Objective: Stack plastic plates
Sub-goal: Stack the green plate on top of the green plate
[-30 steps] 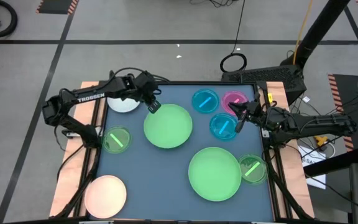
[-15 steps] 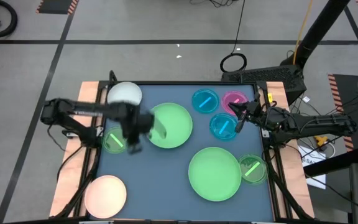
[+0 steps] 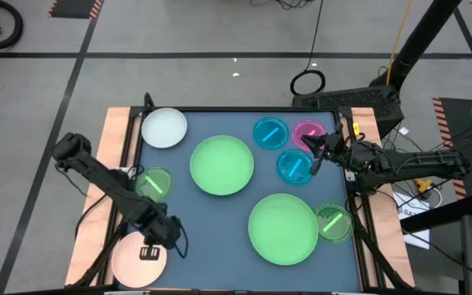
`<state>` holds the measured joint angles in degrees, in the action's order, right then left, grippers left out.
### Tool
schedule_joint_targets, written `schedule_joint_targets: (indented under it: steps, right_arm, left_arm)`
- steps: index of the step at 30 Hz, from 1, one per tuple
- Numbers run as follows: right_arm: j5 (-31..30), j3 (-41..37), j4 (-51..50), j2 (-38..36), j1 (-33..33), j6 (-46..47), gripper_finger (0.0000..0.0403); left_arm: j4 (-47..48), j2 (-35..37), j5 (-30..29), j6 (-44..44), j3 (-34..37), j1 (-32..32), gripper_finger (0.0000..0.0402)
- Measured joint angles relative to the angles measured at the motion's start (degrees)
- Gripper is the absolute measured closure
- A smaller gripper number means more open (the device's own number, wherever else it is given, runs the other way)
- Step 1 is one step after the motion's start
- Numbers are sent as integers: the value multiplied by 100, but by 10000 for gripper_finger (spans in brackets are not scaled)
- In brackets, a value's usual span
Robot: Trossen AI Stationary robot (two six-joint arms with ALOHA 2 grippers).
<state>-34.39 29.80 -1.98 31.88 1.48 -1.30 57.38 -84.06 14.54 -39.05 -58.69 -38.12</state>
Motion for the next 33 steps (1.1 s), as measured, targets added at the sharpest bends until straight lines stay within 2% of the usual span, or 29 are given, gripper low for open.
schedule_joint_targets:
  steps: [4,18,24,28,33]
  right_arm:
    - [0,0,5,1,2,0,371]
    - [0,0,22,0,0,0,371]
    - [-2,0,40,1,0,1,371]
    - [-3,0,42,1,0,1,371]
    - [-3,0,46,1,0,83,371]
  left_arm:
    - [-221,-237,35,-99,278,-190,337]
    - [-482,-1604,37,395,251,-303,337]
    - [-338,-1373,-430,451,141,-188,337]
    - [35,-1136,-476,490,135,-132,337]
    - [-155,-700,-870,613,105,208,337]
